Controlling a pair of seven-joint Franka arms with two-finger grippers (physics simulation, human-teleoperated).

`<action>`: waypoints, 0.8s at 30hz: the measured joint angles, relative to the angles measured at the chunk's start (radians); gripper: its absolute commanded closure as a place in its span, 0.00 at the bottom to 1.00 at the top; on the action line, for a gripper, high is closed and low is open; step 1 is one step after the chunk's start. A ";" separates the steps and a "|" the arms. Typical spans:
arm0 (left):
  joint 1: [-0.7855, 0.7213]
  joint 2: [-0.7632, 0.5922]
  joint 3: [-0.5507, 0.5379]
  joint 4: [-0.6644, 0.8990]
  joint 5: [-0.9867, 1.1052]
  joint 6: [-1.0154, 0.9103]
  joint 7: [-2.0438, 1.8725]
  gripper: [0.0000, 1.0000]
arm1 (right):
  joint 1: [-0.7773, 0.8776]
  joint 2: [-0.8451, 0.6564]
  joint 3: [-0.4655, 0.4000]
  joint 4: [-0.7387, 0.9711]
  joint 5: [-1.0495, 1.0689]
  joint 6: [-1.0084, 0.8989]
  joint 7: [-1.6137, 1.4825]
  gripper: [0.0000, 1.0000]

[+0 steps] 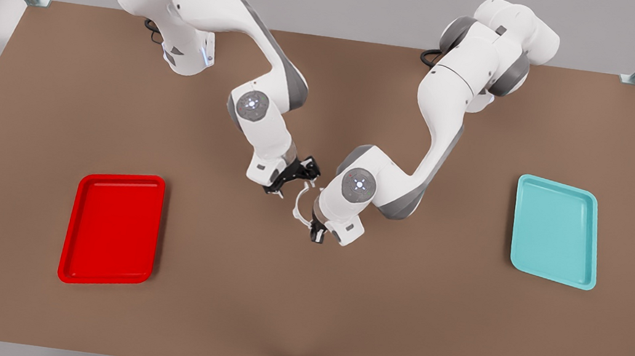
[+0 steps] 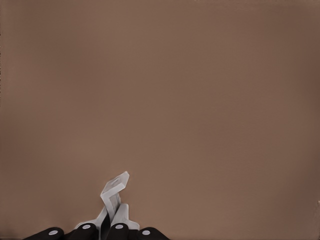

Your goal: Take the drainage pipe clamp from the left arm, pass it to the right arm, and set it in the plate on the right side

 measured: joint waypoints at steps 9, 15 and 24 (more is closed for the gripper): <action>-0.006 -0.006 -0.002 0.000 0.000 -0.015 -0.123 0.79 | 0.000 0.077 0.000 0.025 0.003 0.031 0.006 0.00; -0.007 -0.006 -0.003 0.000 0.000 -0.020 -0.178 0.79 | 0.002 0.133 0.000 0.028 0.000 0.059 0.008 0.00; -0.011 -0.005 -0.003 0.000 0.009 -0.015 -0.233 0.79 | 0.002 0.158 0.001 0.059 0.010 0.091 -0.003 0.66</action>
